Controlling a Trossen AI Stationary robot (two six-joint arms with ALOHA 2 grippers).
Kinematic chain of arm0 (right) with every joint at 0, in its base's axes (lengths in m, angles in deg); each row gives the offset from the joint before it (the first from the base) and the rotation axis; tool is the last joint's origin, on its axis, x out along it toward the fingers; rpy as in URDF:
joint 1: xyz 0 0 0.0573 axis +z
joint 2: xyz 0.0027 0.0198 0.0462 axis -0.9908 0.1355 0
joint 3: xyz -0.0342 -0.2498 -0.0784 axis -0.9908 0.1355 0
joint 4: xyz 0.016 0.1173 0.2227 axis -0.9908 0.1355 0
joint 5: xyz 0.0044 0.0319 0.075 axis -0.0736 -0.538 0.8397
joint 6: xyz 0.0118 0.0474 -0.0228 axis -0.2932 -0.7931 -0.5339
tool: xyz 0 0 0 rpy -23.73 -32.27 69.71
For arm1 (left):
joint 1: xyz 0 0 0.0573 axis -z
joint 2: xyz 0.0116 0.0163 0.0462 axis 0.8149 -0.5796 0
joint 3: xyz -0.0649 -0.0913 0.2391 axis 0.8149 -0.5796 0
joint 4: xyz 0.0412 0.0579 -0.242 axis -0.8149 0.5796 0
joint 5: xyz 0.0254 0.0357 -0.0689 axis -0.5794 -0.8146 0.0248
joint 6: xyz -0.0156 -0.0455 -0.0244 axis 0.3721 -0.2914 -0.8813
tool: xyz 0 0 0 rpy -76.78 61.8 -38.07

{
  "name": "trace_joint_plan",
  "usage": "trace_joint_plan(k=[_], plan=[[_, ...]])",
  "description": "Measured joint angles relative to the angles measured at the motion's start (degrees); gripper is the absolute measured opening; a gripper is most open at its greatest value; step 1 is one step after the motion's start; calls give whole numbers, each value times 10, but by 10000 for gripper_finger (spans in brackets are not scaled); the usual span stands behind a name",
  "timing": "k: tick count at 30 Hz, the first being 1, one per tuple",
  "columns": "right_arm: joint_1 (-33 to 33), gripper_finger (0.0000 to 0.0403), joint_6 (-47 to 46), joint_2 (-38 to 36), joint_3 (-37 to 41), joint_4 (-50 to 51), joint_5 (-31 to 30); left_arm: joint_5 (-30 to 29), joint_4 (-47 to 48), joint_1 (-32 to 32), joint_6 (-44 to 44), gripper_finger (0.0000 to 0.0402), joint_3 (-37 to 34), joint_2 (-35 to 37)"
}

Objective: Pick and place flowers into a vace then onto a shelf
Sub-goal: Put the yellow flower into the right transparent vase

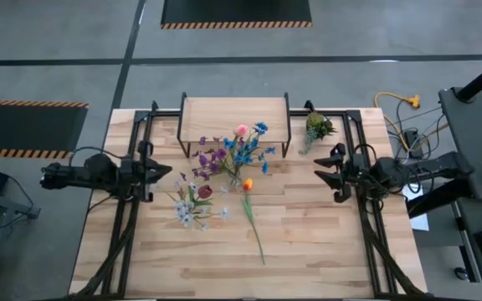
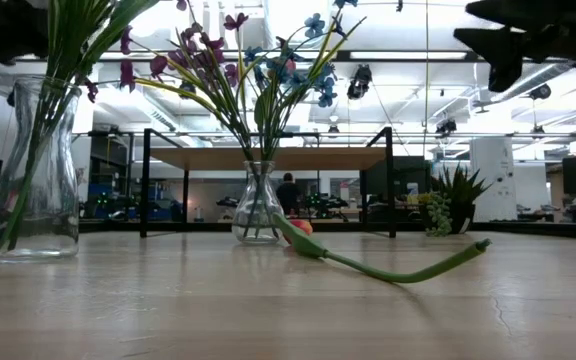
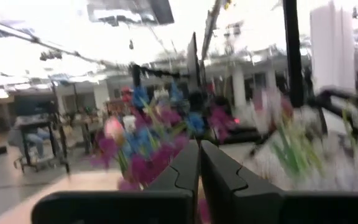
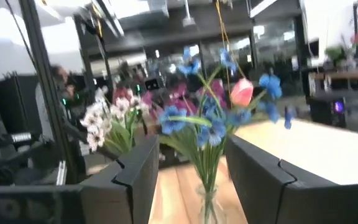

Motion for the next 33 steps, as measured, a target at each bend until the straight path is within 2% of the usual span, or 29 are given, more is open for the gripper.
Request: trace_joint_plan(k=[6,12,21,33], plan=[[13,176,-51,127,-83,78,-63,2,-1,0,-4,0,-8,-11],[40,176,-146,269,-150,87,-81,2,9,0,-10,0,3,-13],[117,176,-276,483,-271,155,-223,2,25,0,-10,0,8,-14],[130,176,-399,741,-464,319,-238,2,36,0,-12,0,8,-17]])
